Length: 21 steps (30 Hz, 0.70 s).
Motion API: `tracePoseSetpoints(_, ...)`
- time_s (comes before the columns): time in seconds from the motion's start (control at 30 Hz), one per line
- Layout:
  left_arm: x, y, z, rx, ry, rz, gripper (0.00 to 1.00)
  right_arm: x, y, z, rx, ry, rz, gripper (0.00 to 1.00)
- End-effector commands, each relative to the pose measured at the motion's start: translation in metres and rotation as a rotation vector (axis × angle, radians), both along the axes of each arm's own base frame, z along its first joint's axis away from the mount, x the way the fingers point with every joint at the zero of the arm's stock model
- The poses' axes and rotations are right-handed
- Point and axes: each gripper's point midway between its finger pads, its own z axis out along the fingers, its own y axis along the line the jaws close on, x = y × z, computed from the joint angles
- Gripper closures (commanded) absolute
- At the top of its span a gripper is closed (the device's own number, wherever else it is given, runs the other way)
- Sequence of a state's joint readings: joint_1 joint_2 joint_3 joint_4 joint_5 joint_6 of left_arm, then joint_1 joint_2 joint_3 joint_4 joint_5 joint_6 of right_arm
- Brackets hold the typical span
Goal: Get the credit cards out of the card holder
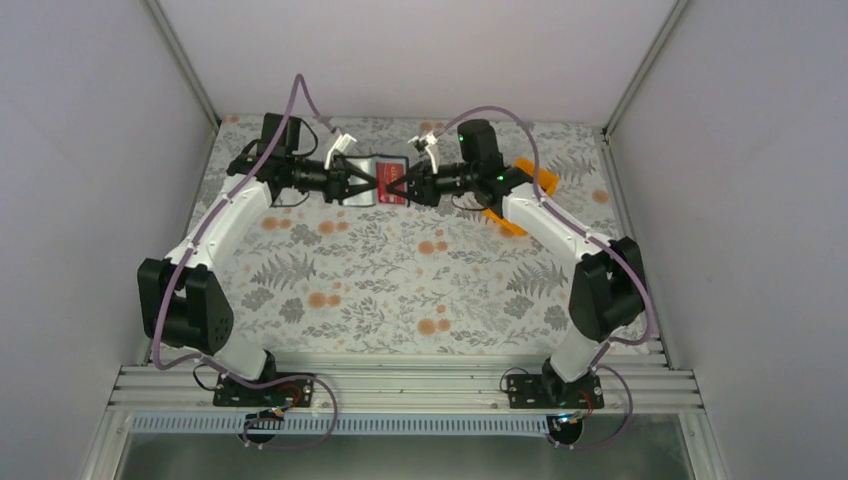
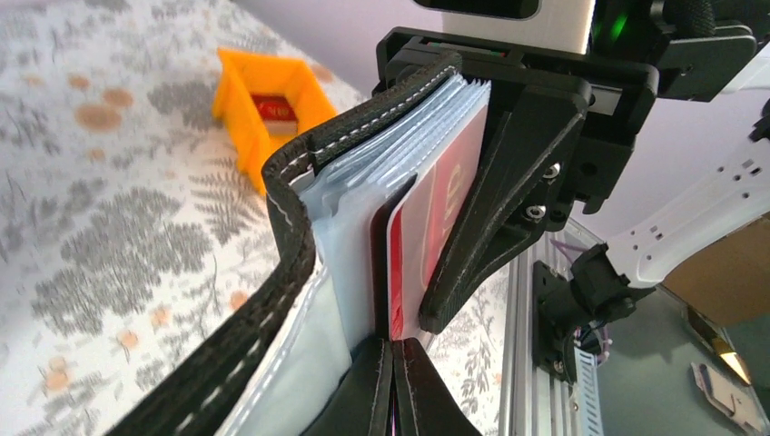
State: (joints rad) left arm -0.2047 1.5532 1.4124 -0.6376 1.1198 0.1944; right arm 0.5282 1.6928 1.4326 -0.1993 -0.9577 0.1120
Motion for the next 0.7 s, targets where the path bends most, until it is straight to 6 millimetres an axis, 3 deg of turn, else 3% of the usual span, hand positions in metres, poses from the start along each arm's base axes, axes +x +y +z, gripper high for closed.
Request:
tracePoseSetpoints(0.0, 0.011, -0.006, -0.052, 0.019, 0.048, 0.006, 0.98, -0.035, 0.027, -0.030, 0.043, 0.050, 0.165, 0.83)
tracePoseSetpoints(0.23, 0.032, -0.001, -0.144, 0.090, 0.178, 0.033, 0.98, -0.002, 0.028, -0.112, -0.027, 0.199, 0.094, 0.76)
tracePoseSetpoints(0.43, 0.061, 0.014, -0.223, 0.178, 0.259, 0.112, 0.98, 0.029, 0.017, -0.198, -0.116, 0.382, 0.020, 0.68)
tracePoseSetpoints(0.53, 0.065, 0.018, -0.250, 0.210, 0.301, 0.126, 0.98, 0.034, 0.012, -0.223, -0.143, 0.437, -0.006, 0.59)
tracePoseSetpoints(0.67, 0.063, 0.019, -0.275, 0.228, 0.372, 0.127, 0.98, 0.039, 0.005, -0.246, -0.171, 0.487, -0.033, 0.59)
